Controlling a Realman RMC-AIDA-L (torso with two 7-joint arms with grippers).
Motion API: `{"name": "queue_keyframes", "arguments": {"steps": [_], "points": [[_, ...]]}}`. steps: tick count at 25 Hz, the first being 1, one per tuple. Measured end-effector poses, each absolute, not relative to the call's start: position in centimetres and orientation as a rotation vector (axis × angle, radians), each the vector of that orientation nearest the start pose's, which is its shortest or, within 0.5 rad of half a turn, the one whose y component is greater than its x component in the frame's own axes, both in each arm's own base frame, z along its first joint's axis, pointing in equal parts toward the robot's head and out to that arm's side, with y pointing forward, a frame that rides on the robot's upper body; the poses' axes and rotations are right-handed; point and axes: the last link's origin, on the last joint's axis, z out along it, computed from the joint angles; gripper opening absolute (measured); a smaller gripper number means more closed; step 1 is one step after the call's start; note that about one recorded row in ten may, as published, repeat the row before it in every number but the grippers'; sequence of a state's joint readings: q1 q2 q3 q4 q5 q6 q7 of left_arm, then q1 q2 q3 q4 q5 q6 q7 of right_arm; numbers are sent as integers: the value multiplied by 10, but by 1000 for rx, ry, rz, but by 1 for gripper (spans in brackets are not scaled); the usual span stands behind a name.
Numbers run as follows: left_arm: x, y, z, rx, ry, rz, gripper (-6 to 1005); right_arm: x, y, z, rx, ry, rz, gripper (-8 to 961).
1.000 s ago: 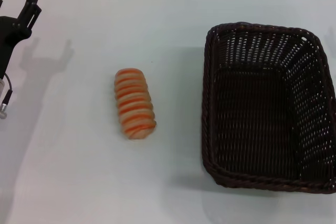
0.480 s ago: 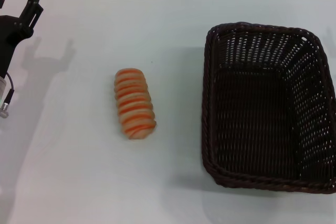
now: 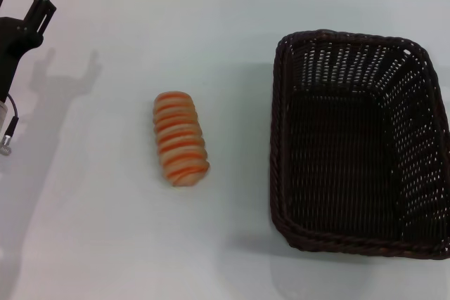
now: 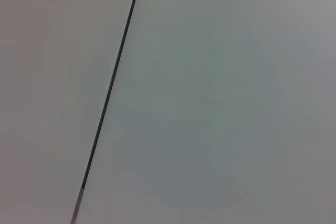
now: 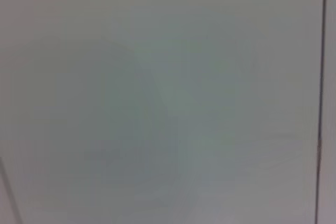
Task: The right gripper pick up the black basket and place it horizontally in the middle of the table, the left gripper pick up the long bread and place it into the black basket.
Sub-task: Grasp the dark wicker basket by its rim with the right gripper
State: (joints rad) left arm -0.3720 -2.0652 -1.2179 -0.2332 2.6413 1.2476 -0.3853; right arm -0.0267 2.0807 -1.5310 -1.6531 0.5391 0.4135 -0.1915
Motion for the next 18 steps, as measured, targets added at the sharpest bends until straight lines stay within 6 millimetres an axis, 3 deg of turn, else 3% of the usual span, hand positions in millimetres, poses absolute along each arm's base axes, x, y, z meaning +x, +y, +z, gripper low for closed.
{"name": "queue_keyframes", "arguments": {"steps": [4, 18], "points": [[-322, 329, 16, -1475, -613, -962, 870, 224, 329, 104, -1712, 1037, 387, 817], [-320, 332, 15, -1483, -608, -962, 871, 181, 308, 104, -1908, 1278, 139, 818]]}}
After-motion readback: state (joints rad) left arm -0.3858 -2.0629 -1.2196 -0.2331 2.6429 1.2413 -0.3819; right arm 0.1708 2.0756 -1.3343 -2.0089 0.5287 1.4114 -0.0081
